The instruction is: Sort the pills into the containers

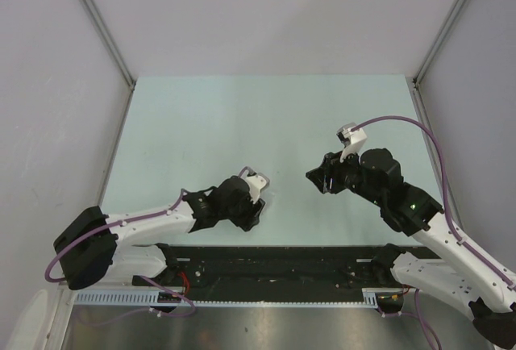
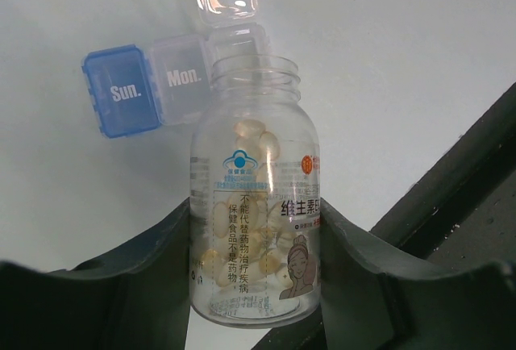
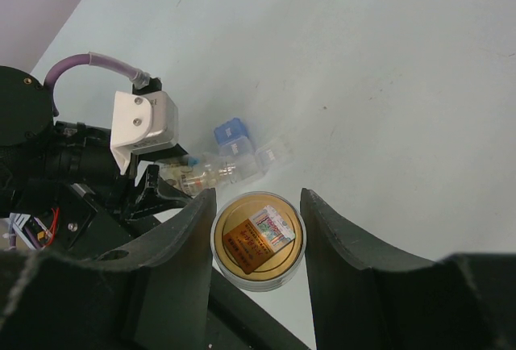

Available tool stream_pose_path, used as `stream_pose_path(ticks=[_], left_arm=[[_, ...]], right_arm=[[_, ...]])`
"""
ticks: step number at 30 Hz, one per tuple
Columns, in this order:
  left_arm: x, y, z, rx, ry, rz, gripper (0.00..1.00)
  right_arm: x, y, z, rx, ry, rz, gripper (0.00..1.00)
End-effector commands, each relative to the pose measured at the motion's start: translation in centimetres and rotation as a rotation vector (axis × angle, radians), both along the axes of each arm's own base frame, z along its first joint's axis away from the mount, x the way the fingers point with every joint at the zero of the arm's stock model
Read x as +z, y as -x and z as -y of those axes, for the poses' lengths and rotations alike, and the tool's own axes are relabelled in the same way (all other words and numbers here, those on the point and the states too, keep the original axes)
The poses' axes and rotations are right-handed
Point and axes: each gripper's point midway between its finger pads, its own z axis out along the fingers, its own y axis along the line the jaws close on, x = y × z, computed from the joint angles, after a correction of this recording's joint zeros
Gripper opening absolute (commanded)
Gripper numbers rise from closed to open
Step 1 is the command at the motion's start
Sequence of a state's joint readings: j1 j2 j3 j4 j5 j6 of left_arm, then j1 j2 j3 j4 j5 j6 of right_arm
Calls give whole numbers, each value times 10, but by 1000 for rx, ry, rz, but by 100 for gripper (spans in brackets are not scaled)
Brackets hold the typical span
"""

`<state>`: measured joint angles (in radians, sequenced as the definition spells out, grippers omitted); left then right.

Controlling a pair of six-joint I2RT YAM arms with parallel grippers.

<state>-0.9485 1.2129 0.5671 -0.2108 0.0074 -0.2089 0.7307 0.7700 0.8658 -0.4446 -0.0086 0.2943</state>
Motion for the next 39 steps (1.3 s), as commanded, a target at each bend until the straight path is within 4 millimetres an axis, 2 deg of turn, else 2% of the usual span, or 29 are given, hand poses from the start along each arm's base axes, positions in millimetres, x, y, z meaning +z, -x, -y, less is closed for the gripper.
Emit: stream_pose_path(ticks=[1,9,20,28,39], left_arm=[[24,-12,12,5,67,29,0],[31,-16,13,7,73,29,0],[35,-24,9,18,73,16,0],[34,-22,4,28,55,-13,0],[31,-15,0,28,31,-50,0]], right_arm=[[9,0,1,1,-17,29,0],[4,-7,0,-17,-4,18,0],[-20,-25,-1,-55,37,-54,0],[-20,-30,3,-66,18,-62,0],[-21,-27,5,-60,3,-71,0]])
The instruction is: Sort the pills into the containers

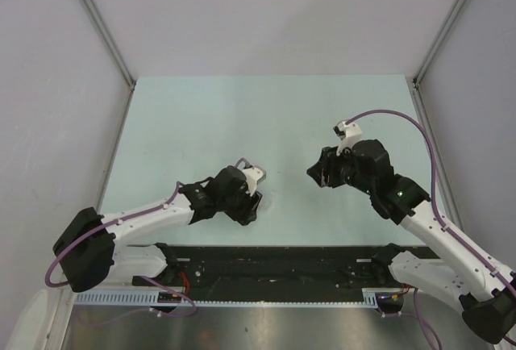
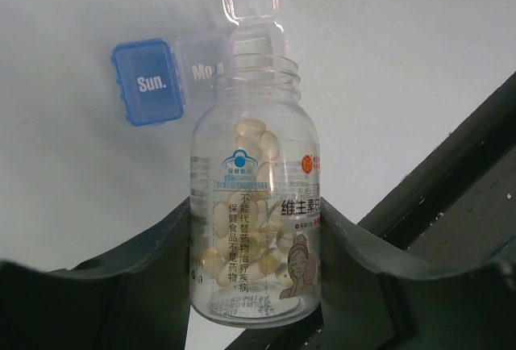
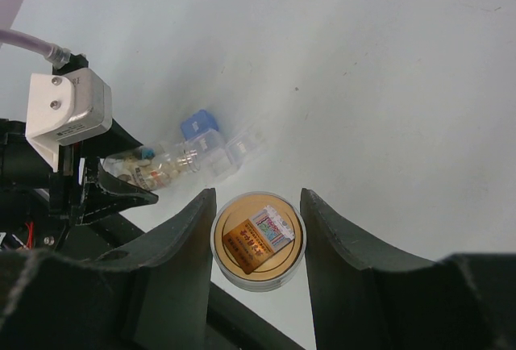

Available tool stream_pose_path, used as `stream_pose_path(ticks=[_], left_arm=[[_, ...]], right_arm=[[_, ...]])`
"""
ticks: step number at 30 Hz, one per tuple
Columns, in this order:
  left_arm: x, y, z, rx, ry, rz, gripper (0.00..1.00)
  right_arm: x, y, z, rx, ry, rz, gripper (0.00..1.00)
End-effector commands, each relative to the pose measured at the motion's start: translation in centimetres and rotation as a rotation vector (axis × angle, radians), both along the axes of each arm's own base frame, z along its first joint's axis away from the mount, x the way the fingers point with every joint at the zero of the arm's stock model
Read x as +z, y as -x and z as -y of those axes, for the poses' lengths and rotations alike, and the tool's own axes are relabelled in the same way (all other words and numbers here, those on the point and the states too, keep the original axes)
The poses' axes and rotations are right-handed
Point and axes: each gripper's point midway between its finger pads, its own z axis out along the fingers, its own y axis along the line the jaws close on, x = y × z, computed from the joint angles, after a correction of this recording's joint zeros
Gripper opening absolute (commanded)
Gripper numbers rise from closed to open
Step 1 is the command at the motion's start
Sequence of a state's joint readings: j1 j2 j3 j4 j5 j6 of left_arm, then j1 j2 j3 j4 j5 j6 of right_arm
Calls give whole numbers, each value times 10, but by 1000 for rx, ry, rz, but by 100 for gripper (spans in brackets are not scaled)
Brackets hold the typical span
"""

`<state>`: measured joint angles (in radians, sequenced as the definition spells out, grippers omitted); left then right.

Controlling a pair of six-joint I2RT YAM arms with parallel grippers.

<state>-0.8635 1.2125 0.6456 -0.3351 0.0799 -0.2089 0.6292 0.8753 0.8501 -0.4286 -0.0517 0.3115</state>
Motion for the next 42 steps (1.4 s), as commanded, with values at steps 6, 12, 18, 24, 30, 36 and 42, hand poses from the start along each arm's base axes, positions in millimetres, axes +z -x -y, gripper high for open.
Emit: stream_pose_path(ticks=[6,12,18,24,30,36,42], left_arm=[[18,-7,7,0,26,22,0],[33,-12,9,12,51,43,1],[48,-14,9,15,80,62,0],[54,-15,6,26,94,74,0],[53,-15,2,30,92,73,0],[43,-12,4,2,69,46,0],[24,-10,6,-27,21,-3,1]], right_arm=[[13,0,-3,13,-42,33,0],[12,-1,-2,8,-43,33,0],[12,0,-2,10,-45,31,0],[12,0,-2,10,-45,31,0],[13,1,-1,11,-48,33,0],[11,1,-1,11,-44,28,0],[12,1,0,7,-46,28,0]])
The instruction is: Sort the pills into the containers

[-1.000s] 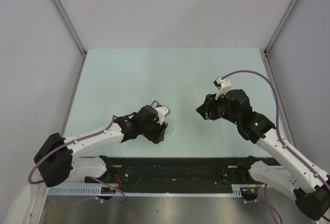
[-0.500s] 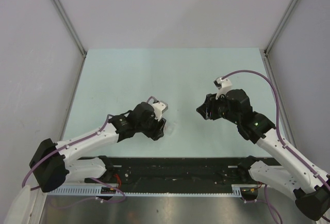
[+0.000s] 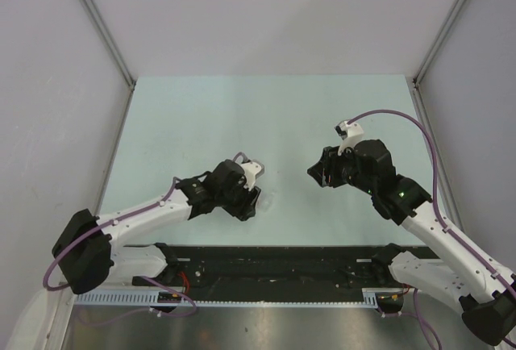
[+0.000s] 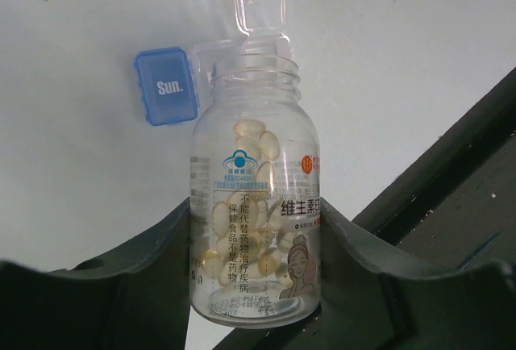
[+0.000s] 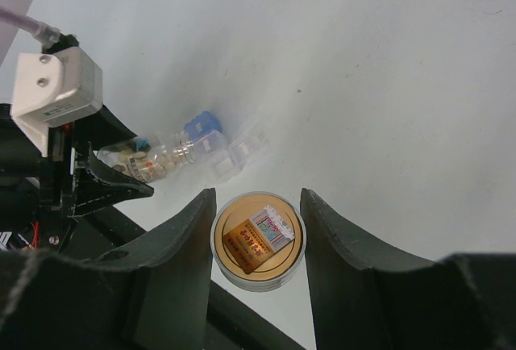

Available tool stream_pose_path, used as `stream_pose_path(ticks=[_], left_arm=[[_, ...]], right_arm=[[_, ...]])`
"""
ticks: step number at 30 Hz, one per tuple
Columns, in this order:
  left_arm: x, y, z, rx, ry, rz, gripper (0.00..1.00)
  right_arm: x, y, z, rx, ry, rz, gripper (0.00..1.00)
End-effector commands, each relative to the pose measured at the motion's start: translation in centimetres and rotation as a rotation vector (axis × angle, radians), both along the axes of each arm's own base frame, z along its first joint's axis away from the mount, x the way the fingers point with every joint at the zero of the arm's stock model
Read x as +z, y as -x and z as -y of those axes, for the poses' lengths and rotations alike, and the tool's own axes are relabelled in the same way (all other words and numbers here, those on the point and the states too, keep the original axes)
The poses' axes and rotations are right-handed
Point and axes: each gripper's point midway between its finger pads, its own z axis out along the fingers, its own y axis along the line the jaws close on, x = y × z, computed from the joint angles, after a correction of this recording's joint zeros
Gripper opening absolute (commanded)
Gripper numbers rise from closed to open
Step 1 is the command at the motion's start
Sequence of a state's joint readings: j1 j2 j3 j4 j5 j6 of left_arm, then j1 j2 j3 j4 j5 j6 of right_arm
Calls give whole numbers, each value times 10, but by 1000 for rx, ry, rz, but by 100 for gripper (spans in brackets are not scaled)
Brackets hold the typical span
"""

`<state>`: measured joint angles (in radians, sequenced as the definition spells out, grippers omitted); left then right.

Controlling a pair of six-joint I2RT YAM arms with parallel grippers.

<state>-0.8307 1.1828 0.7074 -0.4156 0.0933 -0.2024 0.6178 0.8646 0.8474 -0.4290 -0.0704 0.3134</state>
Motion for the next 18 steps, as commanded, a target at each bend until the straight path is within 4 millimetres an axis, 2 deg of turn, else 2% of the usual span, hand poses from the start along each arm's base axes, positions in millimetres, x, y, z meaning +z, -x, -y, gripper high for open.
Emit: stream_pose_path(ticks=[1,11,18], left_arm=[[1,-2,8,-46,2,-11,1],[-15,2,7,-71,-38,-51,0],[-16,3,11,-83,-38,-60,0]], right_arm=[[10,0,-1,5,-32,27,0],[8,-1,-2,5,-28,23,0],[8,-1,-1,5,-28,22,0]])
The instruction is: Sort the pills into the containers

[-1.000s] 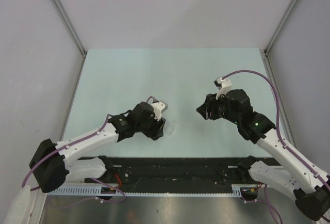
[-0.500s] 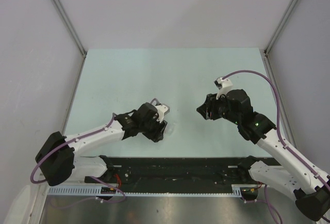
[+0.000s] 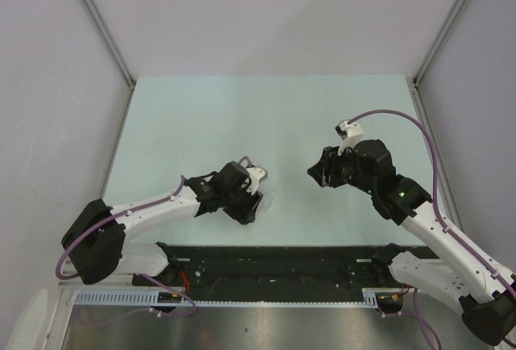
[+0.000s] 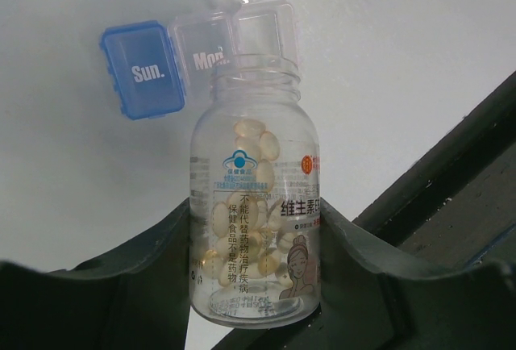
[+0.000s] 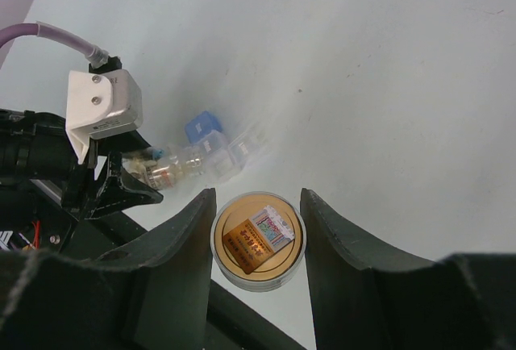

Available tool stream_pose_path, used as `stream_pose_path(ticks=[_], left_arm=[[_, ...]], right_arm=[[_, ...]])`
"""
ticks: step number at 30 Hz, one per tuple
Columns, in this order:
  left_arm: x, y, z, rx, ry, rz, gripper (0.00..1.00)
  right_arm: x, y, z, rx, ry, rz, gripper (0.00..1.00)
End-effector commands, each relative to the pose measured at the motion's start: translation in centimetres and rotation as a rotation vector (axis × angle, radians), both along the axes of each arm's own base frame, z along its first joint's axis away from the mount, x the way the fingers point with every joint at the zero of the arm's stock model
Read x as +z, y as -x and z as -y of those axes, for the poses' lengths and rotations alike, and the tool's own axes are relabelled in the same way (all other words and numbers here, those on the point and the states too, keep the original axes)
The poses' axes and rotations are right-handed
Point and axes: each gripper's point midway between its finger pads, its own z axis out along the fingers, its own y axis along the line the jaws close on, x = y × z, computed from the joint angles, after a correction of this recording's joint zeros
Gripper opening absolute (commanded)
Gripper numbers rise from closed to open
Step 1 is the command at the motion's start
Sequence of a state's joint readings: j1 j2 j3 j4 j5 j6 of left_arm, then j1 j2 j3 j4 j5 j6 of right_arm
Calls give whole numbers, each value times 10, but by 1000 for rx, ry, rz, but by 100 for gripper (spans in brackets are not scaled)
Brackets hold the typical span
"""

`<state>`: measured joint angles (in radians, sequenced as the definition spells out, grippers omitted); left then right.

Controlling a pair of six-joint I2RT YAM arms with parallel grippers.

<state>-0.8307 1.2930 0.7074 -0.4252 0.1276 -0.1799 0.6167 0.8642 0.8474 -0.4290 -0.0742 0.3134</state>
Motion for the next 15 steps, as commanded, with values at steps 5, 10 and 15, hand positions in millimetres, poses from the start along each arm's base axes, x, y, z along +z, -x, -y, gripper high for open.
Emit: stream_pose_path(ticks=[5,10,15], left_arm=[[12,-7,15,-48,31,19,0],[12,-10,16,-47,19,14,1],[14,-12,15,-42,-6,7,0]], right_arm=[[8,-1,-1,4,-27,23,0],[7,-1,-1,4,-27,23,0],[8,-1,-1,3,-29,25,0]])
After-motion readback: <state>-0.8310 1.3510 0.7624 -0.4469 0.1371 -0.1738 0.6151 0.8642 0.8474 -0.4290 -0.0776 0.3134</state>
